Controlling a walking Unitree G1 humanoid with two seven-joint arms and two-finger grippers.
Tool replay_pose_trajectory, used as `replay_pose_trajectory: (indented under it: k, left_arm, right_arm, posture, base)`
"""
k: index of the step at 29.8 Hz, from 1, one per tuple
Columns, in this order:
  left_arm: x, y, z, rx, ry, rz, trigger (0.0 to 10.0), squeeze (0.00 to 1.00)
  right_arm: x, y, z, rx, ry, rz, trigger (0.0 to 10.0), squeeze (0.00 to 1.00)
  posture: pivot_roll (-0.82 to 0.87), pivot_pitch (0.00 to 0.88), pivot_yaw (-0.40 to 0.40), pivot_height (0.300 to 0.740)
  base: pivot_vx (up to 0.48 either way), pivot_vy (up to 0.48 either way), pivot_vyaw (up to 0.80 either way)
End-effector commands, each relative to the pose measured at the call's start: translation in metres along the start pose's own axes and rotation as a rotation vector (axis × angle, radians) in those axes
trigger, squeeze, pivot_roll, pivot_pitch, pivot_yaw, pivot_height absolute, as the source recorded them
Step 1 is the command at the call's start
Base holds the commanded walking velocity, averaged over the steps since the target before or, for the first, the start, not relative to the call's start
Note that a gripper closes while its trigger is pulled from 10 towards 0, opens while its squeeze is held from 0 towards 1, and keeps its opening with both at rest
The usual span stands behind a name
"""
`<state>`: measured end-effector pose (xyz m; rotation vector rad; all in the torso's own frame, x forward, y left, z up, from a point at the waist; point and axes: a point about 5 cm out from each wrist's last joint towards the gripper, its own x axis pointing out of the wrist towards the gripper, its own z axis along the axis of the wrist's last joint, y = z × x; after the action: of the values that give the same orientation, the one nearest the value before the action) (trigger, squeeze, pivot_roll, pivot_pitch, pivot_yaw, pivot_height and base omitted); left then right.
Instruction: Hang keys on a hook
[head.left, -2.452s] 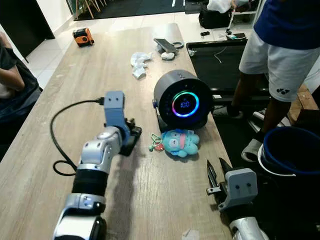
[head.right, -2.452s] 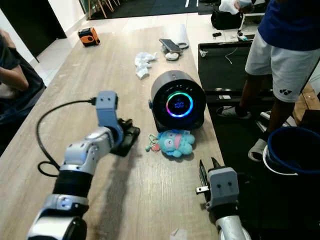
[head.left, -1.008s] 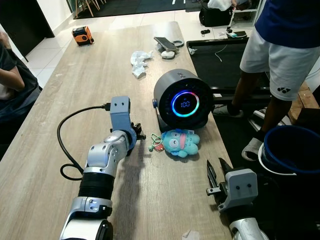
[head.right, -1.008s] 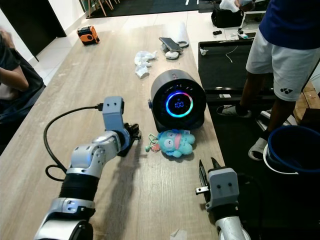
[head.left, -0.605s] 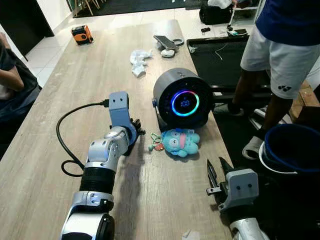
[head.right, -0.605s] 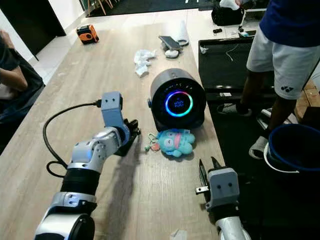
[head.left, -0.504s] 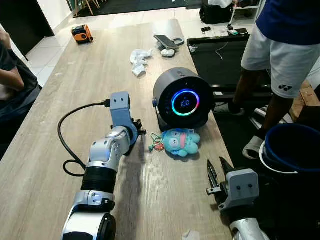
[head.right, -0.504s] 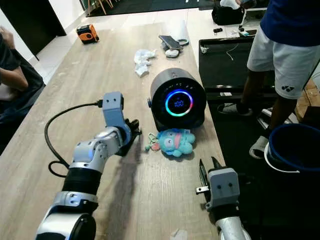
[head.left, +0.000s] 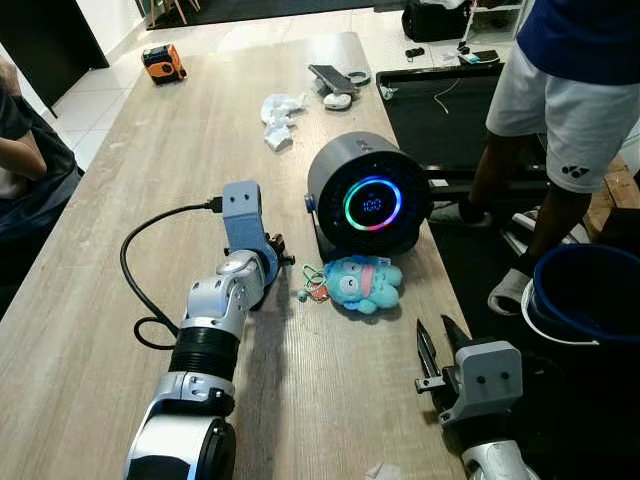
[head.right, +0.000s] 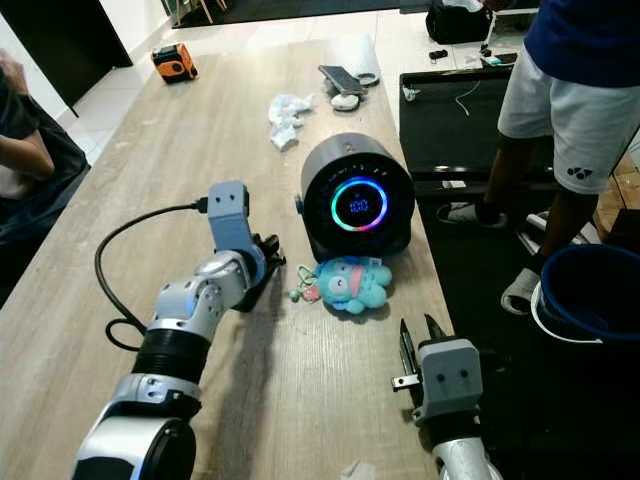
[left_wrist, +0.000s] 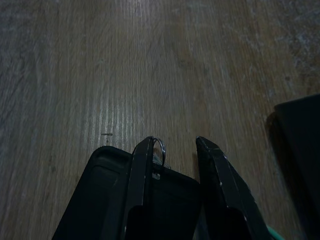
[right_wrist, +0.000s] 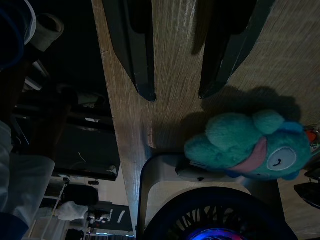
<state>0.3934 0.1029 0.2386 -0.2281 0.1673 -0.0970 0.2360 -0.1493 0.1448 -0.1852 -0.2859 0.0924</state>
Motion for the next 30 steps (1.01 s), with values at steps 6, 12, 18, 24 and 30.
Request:
replay_pose_trajectory:
  k: [6, 12, 18, 24, 30]
  left_arm:
    - [0.003, 0.015, -0.004, 0.045, 0.003, 0.065, 4.4, 0.00]
    - [0.002, 0.023, -0.004, 0.074, -0.006, 0.075, 4.0, 0.00]
    - [0.001, 0.031, -0.003, 0.099, -0.014, 0.086, 3.3, 0.00]
    - [-0.003, 0.039, 0.002, 0.119, -0.039, 0.099, 9.1, 0.00]
    - [-0.021, 0.053, 0.051, 0.059, -0.245, 0.123, 10.0, 0.00]
  right_arm:
    - [-0.016, 0.006, -0.032, 0.021, 0.191, 0.016, 10.0, 0.00]
    - [-0.016, 0.006, -0.032, 0.021, 0.191, 0.015, 10.0, 0.00]
    - [-0.014, 0.005, -0.032, 0.021, 0.188, 0.017, 10.0, 0.00]
    - [-0.010, 0.004, -0.032, 0.018, 0.182, 0.020, 10.0, 0.00]
    - [-0.002, 0.000, -0.031, 0.008, 0.162, 0.017, 10.0, 0.00]
  posture:
    - [0.05, 0.380, 0.204, 0.740]
    - [0.05, 0.376, 0.202, 0.740]
    - [0.05, 0.370, 0.196, 0.740]
    - [0.04, 0.354, 0.188, 0.740]
    - [0.04, 0.316, 0.173, 0.740]
  base:
    - [0.000, 0.000, 0.00]
    - [0.000, 0.000, 0.00]
    - [0.000, 0.000, 0.00]
    - [0.000, 0.000, 0.00]
    - [0.000, 0.000, 0.00]
